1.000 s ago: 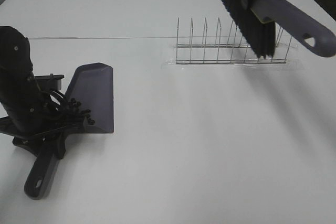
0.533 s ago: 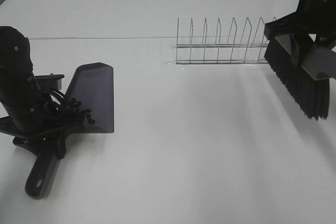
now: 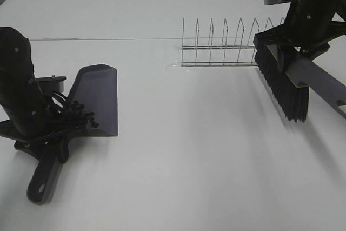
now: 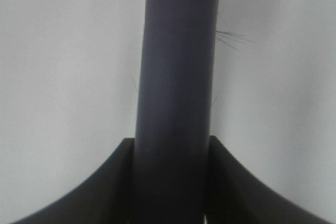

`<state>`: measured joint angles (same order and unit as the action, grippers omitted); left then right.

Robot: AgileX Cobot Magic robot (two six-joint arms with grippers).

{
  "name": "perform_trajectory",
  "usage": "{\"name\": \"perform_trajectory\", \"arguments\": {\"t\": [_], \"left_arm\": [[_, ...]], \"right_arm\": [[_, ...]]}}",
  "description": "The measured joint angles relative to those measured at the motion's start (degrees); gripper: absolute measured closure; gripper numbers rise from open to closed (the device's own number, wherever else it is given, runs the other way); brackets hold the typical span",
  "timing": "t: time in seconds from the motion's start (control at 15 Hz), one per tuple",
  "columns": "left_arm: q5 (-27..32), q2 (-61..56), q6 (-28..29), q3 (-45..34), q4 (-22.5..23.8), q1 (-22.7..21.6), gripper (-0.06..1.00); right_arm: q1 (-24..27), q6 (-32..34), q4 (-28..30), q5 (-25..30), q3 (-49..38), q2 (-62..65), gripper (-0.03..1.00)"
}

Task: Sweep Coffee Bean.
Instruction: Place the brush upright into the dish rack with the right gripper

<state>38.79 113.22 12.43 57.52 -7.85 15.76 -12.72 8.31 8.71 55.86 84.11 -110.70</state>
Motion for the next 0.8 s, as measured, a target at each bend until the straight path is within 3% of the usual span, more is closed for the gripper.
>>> {"name": "perform_trajectory", "arguments": {"t": [0.8], "left_arm": [[-0.23, 0.00, -0.17, 0.00, 0.00, 0.00, 0.60]], "right_arm": [[0.00, 1.49, 4.47, 1.09, 13.18, -10.54, 0.59]]}}
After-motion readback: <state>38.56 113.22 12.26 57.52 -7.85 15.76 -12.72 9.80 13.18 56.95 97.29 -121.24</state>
